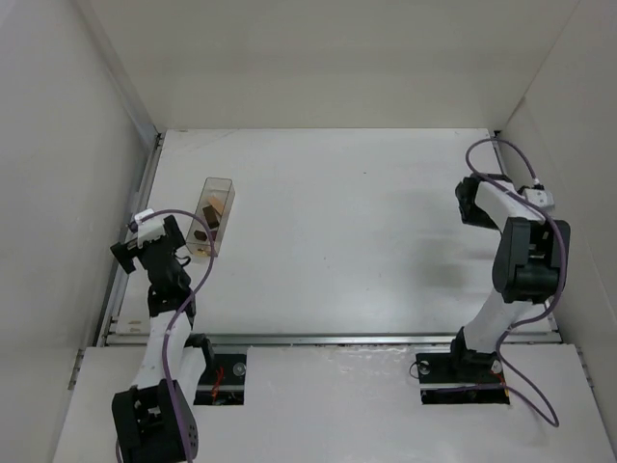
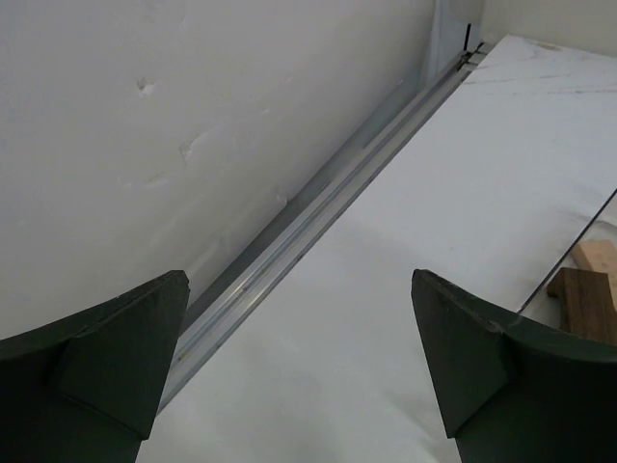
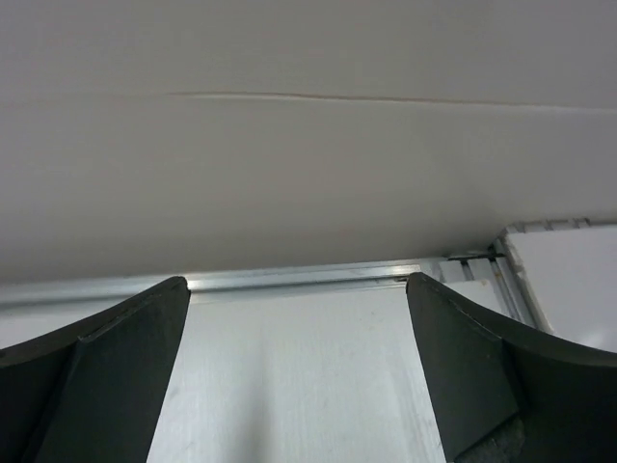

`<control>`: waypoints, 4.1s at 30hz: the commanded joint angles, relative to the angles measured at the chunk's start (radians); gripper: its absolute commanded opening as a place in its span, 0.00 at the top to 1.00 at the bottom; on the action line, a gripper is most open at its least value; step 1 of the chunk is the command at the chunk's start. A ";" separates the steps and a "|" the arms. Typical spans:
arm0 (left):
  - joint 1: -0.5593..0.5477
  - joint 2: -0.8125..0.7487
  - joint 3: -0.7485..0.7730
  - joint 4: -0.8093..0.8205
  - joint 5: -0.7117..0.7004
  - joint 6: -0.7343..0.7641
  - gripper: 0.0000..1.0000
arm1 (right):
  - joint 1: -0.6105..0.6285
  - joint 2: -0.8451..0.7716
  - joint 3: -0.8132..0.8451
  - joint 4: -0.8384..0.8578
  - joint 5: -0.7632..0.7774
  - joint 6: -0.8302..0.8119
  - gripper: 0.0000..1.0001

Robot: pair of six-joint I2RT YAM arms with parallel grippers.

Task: Build the wood block tower

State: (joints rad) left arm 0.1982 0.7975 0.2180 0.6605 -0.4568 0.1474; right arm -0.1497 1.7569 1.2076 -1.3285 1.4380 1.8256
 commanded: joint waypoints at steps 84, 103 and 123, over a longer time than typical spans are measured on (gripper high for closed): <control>-0.556 1.356 1.638 -1.332 0.023 0.281 0.52 | 0.685 0.136 0.639 0.868 -1.091 -1.755 0.00; -0.546 1.290 1.725 -1.609 0.349 0.142 0.30 | 0.685 0.127 0.630 0.859 -1.071 -1.764 0.00; -0.370 1.284 1.636 -1.437 0.540 0.348 0.00 | 0.694 0.099 0.603 0.859 -1.120 -1.764 0.00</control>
State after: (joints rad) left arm -0.1570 2.0407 1.8156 -0.7471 0.0277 0.4530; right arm 0.5274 1.9175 1.8141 -0.5045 0.3290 0.0673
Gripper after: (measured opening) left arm 0.997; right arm 0.998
